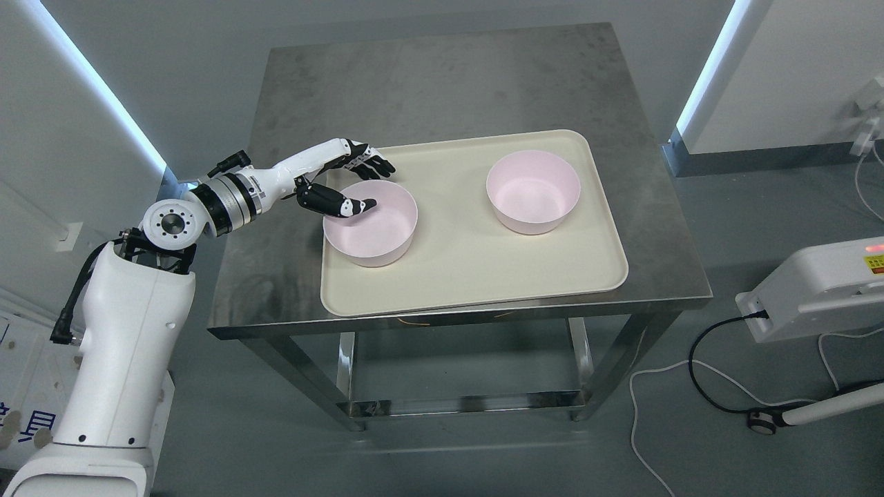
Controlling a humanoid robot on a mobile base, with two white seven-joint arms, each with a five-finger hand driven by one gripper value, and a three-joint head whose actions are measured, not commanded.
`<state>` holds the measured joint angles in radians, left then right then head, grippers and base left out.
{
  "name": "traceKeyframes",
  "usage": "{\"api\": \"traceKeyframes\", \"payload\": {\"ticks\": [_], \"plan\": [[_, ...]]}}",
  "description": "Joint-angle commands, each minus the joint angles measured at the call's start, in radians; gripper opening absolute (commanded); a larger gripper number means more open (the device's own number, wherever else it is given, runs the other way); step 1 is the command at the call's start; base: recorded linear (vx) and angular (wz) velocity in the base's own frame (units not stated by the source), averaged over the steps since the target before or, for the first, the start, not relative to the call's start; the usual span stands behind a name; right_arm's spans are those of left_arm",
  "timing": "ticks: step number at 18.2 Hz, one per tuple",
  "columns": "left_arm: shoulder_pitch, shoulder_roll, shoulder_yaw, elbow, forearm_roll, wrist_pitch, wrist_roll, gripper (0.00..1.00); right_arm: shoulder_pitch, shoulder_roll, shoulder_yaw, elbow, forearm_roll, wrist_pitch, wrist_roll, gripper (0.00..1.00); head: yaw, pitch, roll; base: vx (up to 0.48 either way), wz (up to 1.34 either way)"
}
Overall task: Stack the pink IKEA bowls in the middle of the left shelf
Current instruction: 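Grasp the rim of the nearer pink bowl with the left hand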
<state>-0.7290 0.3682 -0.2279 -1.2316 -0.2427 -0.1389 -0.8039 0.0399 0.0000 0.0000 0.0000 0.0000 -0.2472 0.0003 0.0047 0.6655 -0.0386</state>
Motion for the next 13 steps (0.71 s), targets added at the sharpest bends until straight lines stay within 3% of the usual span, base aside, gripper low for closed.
{"api": "traceKeyframes", "payload": {"ticks": [1, 8, 11, 13], "plan": [[0.000, -0.020, -0.008, 0.034, -0.060, -0.063, -0.006, 0.25, 0.000, -0.017, -0.005, -0.017, -0.002, 0.000, 0.000, 1.00, 0.0000, 0.000, 0.000, 0.000, 0.00], [0.003, -0.032, -0.007, 0.034, -0.061, -0.110, -0.006, 0.10, 0.000, -0.017, -0.005, -0.017, -0.002, 0.000, 0.000, 1.00, 0.0000, 0.000, 0.000, 0.000, 0.00], [-0.004, -0.055, 0.030, 0.034, -0.060, -0.143, -0.006, 0.01, 0.000, -0.017, -0.005, -0.017, -0.002, 0.000, 0.000, 1.00, 0.0000, 0.000, 0.000, 0.000, 0.00], [-0.039, -0.090, 0.070, 0.026, -0.055, -0.159, -0.018, 0.01, 0.000, -0.017, -0.005, -0.017, -0.002, 0.000, 0.000, 1.00, 0.0000, 0.000, 0.000, 0.000, 0.00]]}}
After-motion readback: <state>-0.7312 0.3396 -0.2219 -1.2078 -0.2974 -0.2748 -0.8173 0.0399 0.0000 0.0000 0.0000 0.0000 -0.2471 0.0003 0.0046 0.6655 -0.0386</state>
